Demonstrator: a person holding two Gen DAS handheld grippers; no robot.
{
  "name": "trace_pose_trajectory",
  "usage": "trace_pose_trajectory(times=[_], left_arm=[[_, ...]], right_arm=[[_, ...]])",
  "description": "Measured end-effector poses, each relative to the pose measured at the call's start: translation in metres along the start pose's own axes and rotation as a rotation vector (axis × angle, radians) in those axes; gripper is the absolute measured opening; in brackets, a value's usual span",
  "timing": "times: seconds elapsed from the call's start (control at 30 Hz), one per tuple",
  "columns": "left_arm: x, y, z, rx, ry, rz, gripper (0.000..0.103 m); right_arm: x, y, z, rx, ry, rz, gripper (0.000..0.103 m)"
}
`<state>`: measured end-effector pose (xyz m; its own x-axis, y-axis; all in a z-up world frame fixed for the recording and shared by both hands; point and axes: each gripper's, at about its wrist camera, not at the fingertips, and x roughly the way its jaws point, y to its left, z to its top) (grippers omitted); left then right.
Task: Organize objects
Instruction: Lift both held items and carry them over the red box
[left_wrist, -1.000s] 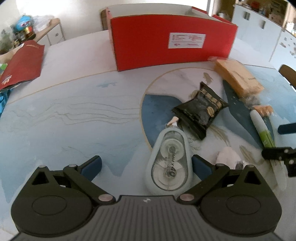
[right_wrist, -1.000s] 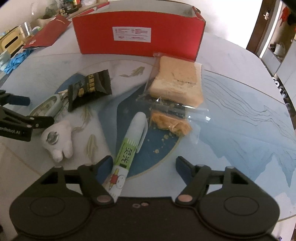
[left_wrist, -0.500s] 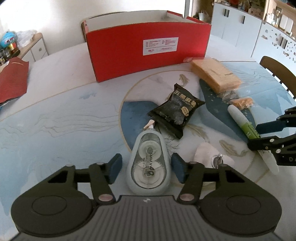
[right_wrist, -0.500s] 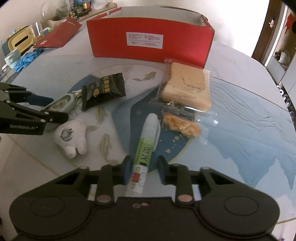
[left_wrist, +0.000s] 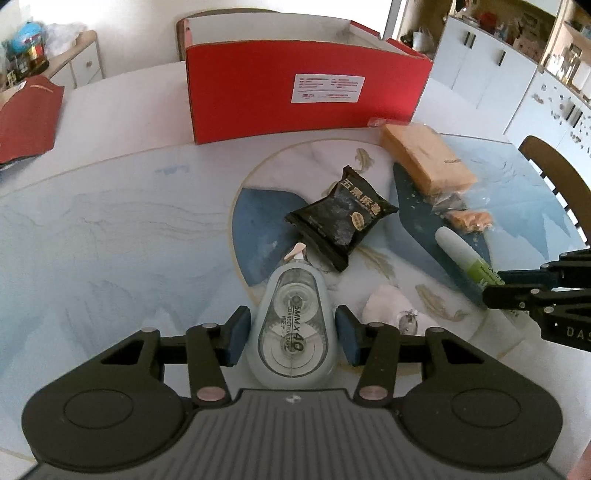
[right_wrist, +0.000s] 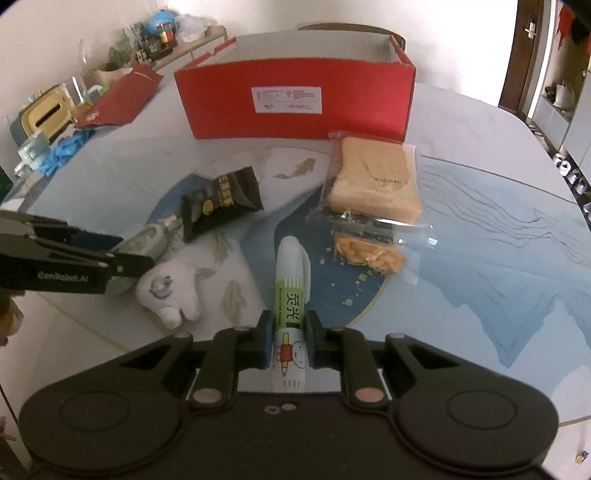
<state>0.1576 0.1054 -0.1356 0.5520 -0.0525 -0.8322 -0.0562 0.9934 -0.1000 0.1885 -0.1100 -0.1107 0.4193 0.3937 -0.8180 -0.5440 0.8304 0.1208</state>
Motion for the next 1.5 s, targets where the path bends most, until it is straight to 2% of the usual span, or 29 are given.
trace_pose_trajectory(times=[0.43, 0.63, 0.77, 1.13, 1.5], left_arm=[[-0.031, 0.001, 0.006, -0.053, -0.073, -0.041, 0.049], [-0.047, -0.006, 0.018, -0.050, -0.105, -0.072, 0.049], [-0.055, -0.013, 0.031, -0.038, -0.127, -0.099, 0.049], [-0.068, -0.018, 0.085, 0.016, -0.212, -0.100, 0.049], [-0.071, -0.005, 0.150, 0.057, -0.271, -0.067, 0.049]], right_arm=[[-0.025, -0.003, 0.006, 0.046, -0.030, 0.047, 0.016], [-0.044, -0.005, 0.019, 0.048, -0.075, 0.055, 0.016], [-0.053, -0.006, 0.037, 0.040, -0.107, 0.058, 0.016], [-0.069, -0.020, 0.106, 0.012, -0.214, 0.040, 0.016], [-0.051, -0.027, 0.166, -0.003, -0.240, 0.017, 0.016]])
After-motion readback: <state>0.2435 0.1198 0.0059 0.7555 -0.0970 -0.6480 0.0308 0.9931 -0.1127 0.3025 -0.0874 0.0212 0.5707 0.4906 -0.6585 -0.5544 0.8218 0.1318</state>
